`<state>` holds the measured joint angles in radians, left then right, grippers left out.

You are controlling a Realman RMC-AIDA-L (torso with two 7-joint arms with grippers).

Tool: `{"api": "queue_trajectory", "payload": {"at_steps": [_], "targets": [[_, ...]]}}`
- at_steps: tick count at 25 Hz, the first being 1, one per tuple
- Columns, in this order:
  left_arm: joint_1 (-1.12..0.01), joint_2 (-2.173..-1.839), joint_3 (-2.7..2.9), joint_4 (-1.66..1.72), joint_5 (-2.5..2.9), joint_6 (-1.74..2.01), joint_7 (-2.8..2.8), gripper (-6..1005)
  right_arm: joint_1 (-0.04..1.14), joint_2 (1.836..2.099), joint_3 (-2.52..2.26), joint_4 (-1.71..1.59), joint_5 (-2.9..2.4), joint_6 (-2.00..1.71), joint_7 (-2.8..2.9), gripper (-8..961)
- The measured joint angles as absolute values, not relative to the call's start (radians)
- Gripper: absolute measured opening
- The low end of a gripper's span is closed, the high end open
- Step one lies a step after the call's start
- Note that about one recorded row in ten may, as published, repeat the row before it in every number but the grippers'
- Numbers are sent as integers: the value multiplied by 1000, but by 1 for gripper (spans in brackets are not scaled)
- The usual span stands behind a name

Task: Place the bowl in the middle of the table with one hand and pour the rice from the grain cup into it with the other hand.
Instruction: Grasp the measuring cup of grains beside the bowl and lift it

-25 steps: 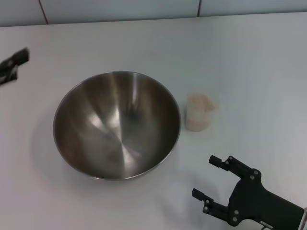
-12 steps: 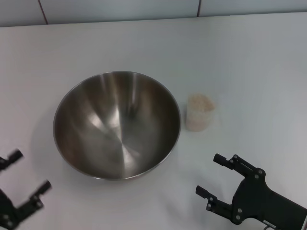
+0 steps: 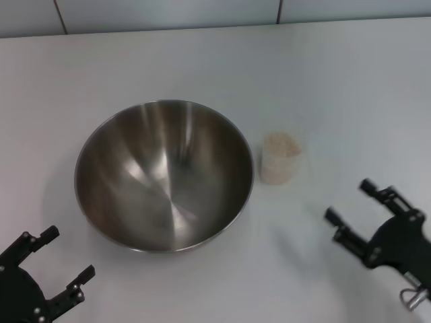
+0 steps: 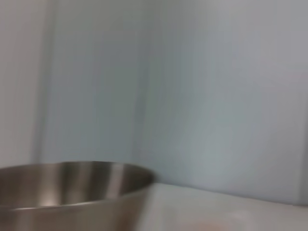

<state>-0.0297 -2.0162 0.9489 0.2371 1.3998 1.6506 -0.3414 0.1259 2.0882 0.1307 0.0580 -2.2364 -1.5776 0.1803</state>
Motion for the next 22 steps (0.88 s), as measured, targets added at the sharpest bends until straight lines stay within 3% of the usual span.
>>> {"api": "queue_trajectory", "payload": {"at_steps": [22], "targets": [[-31,-2017,957,233,1401,1650,-364,802,170,2090,395,254,-2190,-1313,-32,773]]}}
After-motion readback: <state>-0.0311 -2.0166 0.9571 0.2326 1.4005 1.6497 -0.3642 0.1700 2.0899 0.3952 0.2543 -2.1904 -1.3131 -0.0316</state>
